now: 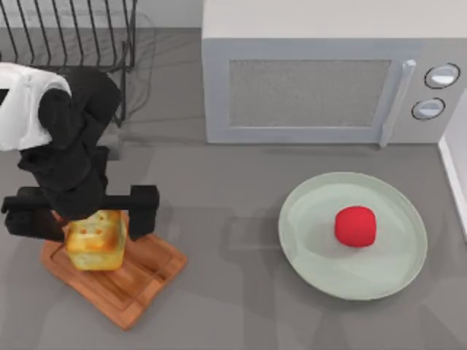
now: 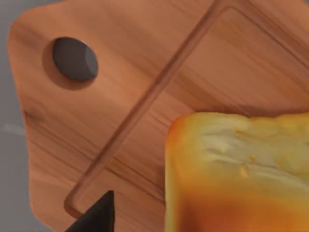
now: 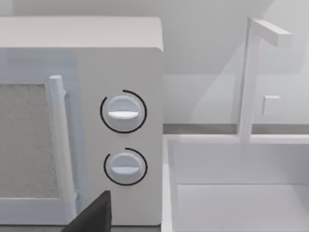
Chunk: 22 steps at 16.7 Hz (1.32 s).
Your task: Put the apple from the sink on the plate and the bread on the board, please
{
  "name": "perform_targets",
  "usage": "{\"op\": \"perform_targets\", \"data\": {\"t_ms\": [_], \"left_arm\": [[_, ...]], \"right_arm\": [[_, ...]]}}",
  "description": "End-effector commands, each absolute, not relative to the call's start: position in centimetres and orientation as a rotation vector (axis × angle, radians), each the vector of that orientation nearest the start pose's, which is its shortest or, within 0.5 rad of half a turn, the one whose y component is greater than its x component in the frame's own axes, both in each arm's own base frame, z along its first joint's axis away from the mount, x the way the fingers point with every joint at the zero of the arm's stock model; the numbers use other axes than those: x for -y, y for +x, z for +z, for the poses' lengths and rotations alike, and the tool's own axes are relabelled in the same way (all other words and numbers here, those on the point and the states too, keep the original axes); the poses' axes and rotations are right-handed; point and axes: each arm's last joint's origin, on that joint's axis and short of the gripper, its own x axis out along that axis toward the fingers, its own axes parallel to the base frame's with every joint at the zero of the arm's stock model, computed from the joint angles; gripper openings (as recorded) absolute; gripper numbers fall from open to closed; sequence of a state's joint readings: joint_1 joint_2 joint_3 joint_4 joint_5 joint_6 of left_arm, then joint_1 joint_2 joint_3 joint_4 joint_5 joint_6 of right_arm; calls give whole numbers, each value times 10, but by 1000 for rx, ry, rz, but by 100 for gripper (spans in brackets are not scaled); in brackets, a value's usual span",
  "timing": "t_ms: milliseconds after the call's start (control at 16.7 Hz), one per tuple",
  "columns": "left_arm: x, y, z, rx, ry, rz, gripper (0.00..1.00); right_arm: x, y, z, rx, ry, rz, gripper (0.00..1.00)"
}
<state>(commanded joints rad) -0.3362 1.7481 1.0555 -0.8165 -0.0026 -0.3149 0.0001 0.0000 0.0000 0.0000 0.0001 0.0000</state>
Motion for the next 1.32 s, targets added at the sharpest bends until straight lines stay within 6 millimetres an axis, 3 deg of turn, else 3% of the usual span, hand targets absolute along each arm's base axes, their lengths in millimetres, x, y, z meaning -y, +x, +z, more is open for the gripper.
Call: {"op": "perform_targets", "data": {"t_ms": [300, 600, 780, 960, 1320], "left_arm": [[73, 257, 182, -1274, -49, -70, 100], [39, 192, 208, -895, -89, -103, 100], [23, 152, 204, -634, -91, -98, 100], [12, 124, 189, -379, -72, -74, 100], [2, 106, 163, -39, -10, -10, 100]], "right_arm": [[1, 106, 160, 0, 0, 0, 100], [1, 106, 160, 0, 0, 0, 100], [1, 106, 160, 0, 0, 0, 100], [1, 106, 160, 0, 0, 0, 100], [1, 106, 160, 0, 0, 0, 100]]}}
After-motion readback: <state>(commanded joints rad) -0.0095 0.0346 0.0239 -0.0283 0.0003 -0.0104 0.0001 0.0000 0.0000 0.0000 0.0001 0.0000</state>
